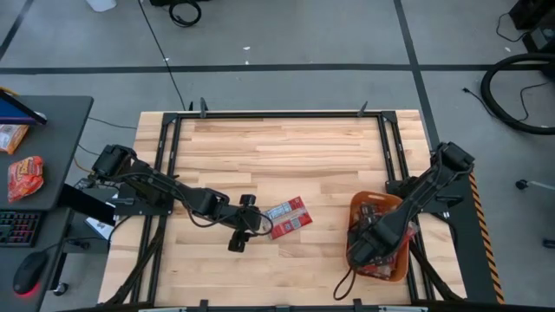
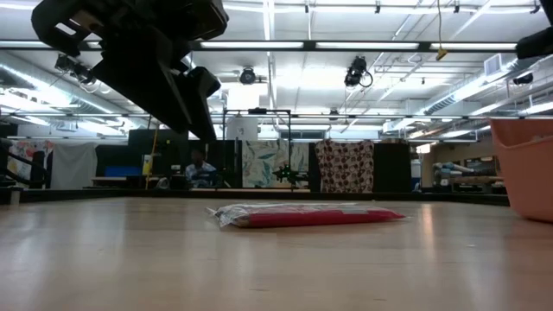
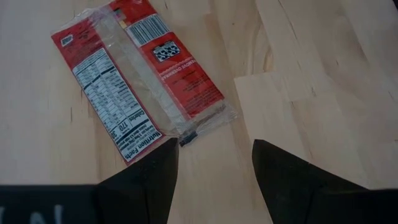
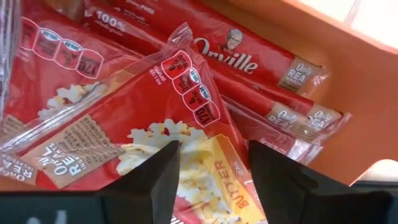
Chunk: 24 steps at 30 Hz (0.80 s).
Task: Sort popcorn bags into baskets
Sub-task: Put the red popcorn bag into the orange bin, then put the red popcorn into the orange bin
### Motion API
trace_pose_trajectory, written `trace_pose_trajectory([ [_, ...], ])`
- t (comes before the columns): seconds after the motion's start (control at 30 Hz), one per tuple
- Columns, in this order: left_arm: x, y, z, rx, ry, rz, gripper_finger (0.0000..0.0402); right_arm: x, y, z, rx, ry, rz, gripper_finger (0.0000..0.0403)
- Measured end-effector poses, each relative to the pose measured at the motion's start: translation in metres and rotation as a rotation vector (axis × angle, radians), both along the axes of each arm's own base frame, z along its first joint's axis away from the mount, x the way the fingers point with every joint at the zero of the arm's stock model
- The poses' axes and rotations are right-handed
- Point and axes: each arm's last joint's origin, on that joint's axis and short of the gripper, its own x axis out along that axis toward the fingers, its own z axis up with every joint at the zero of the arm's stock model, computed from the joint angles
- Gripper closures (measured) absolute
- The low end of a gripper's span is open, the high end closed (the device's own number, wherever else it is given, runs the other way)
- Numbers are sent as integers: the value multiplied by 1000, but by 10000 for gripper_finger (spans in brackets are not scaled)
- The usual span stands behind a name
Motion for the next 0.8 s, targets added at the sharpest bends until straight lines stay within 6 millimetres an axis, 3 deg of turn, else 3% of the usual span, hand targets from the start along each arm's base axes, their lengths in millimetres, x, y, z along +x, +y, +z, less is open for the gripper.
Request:
trace_pose_trajectory([
  [0.33, 0, 0, 0, 0, 0, -1, 193, 3, 2, 24, -14, -59, -25, 211],
  [0.5, -1, -2, 0, 0, 1, -8, 193, -7, 2, 30, -30, 53, -203, 211],
  [0.8, -1, -3, 0, -5, 2, -3, 193, -10, 5, 30, -122, 8, -521, 211],
])
